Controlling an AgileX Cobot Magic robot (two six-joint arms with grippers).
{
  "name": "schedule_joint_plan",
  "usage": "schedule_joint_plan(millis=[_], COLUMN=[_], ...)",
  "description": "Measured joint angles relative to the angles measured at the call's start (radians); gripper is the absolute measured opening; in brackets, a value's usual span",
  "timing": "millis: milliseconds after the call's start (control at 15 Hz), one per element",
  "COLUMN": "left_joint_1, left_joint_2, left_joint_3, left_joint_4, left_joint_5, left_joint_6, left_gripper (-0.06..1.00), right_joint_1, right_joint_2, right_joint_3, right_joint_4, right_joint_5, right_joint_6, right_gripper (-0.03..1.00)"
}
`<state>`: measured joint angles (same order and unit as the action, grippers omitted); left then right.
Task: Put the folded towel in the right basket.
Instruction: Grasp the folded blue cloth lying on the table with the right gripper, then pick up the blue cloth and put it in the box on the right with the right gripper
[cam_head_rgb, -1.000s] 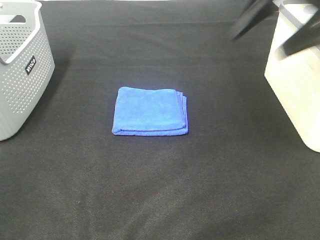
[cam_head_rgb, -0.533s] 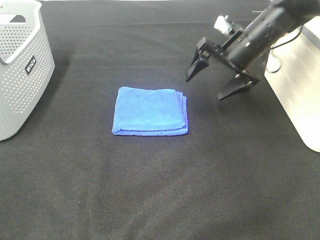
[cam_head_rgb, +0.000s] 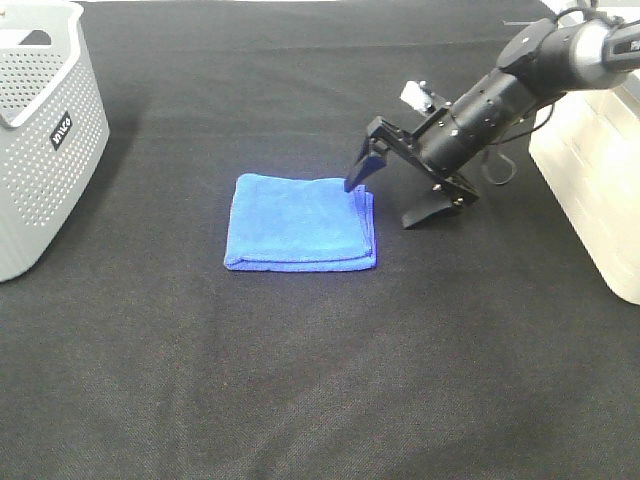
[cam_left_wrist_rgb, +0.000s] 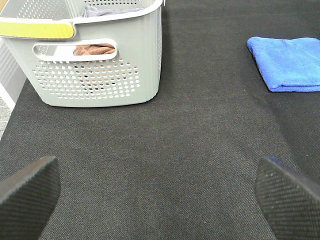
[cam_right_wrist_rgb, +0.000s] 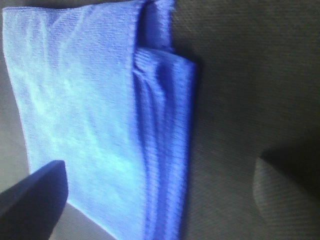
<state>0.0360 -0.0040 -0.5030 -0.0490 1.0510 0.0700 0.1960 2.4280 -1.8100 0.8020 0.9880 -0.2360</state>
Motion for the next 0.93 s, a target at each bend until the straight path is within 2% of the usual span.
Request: schedule_joint_plan(millis=[267,333,467,533,600,733,800,933], left_joint_1=[0.0,0.0,0.0,0.0,0.0,0.0,0.0,0.0], left_joint_2=[0.0,0.0,0.0,0.0,0.0,0.0,0.0,0.0], left_joint_3=[0.0,0.0,0.0,0.0,0.0,0.0,0.0,0.0], left_joint_4=[0.0,0.0,0.0,0.0,0.0,0.0,0.0,0.0], left_joint_5=[0.0,0.0,0.0,0.0,0.0,0.0,0.0,0.0], left_joint_6=[0.0,0.0,0.0,0.0,0.0,0.0,0.0,0.0], left_gripper=[0.99,0.99,0.99,0.99,0.99,0.99,0.99,0.99], right_joint_1=[0.061,0.061,0.13,0.165,0.204,0.215,0.213,0.213], right_joint_2=[0.046,0.046,0.053,0.054,0.063,0.077,0.077,0.053], right_joint_3=[-0.018,-0.018,-0.02,-0.02,-0.02,-0.015,-0.012,-0.014], right_joint_4=[0.111,0.111,0.137,0.137,0.134,0.129,0.13,0.105], right_joint_5=[-0.017,-0.017,-0.079,-0.114,-0.155,-0.18,-0.179,-0.155], right_joint_6=[0.002,0.002,0.001,0.001,0.001,0.001,0.0,-0.023], right_gripper=[0.96,0.96,0.91,0.85,0.69,0.29,0.15,0.16])
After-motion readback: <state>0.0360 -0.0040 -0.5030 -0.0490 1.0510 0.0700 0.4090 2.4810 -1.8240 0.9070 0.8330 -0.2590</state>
